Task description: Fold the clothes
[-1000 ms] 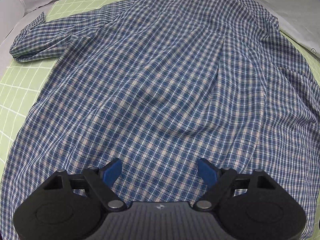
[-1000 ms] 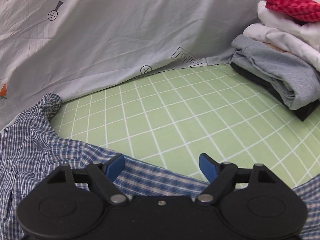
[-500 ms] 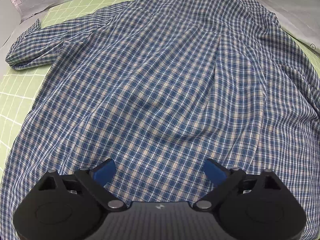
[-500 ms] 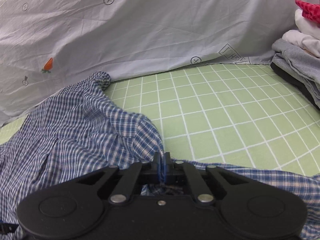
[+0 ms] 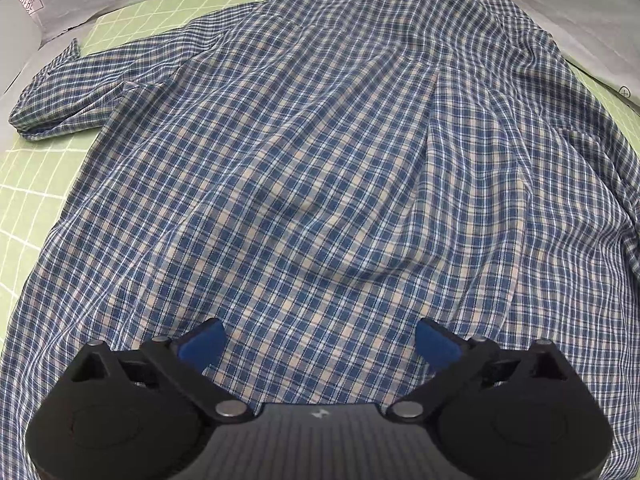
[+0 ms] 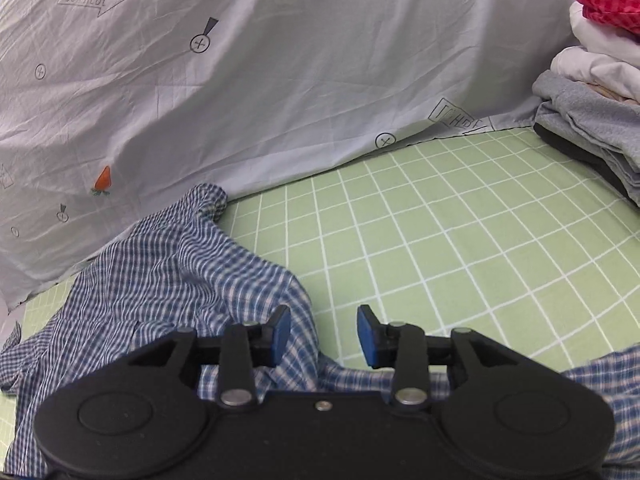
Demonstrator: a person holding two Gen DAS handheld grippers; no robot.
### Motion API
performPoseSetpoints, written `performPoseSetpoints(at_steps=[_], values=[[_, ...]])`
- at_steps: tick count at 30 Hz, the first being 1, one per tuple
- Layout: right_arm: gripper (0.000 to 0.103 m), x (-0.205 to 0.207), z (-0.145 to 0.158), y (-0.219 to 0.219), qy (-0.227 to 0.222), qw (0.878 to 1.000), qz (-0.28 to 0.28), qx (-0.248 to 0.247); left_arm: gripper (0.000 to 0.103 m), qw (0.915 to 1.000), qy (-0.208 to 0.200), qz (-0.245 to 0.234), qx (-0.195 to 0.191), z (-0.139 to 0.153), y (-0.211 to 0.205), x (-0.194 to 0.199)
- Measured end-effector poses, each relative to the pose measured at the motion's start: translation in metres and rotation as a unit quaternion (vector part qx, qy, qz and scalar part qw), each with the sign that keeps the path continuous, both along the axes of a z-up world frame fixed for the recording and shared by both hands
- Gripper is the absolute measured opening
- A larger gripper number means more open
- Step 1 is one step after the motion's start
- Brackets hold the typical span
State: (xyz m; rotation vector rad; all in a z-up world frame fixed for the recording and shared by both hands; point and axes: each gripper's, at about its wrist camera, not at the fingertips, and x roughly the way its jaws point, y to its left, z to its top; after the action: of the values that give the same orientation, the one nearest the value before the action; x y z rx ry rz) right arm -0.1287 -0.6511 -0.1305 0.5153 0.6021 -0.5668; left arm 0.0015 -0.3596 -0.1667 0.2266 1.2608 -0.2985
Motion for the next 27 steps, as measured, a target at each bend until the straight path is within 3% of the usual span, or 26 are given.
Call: performPoseSetpoints(at_steps=[3, 7, 12, 14, 18, 27], values=[[0.036, 0.011, -0.008, -0.008, 0.052, 0.998, 0.004, -0.019, 0.102, 1.0, 0.001, 0.0, 0.0, 0.0, -0.001, 0.001], [0.037, 0.004, -0.018, -0.005, 0.052, 0.998, 0.034, 0.007, 0.103, 1.0, 0.0, -0.001, 0.0, 0.0, -0.001, 0.003], [0.04, 0.007, -0.025, 0.019, 0.095, 0.992, 0.075, -0.021, 0.103, 1.0, 0.001, -0.001, 0.001, 0.0, -0.002, 0.003], [0.04, 0.007, -0.029, 0.018, 0.099, 0.992, 0.079, -0.011, 0.103, 1.0, 0.002, -0.001, 0.001, 0.0, -0.003, 0.004], [0.004, 0.007, -0.028, 0.008, 0.096, 0.992, 0.082, -0.004, 0.103, 1.0, 0.001, 0.003, 0.001, 0.0, -0.008, 0.007], [0.0, 0.013, -0.003, -0.046, 0.046, 0.994, -0.006, -0.096, 0.103, 1.0, 0.002, 0.002, 0.0, 0.0, -0.005, 0.011]])
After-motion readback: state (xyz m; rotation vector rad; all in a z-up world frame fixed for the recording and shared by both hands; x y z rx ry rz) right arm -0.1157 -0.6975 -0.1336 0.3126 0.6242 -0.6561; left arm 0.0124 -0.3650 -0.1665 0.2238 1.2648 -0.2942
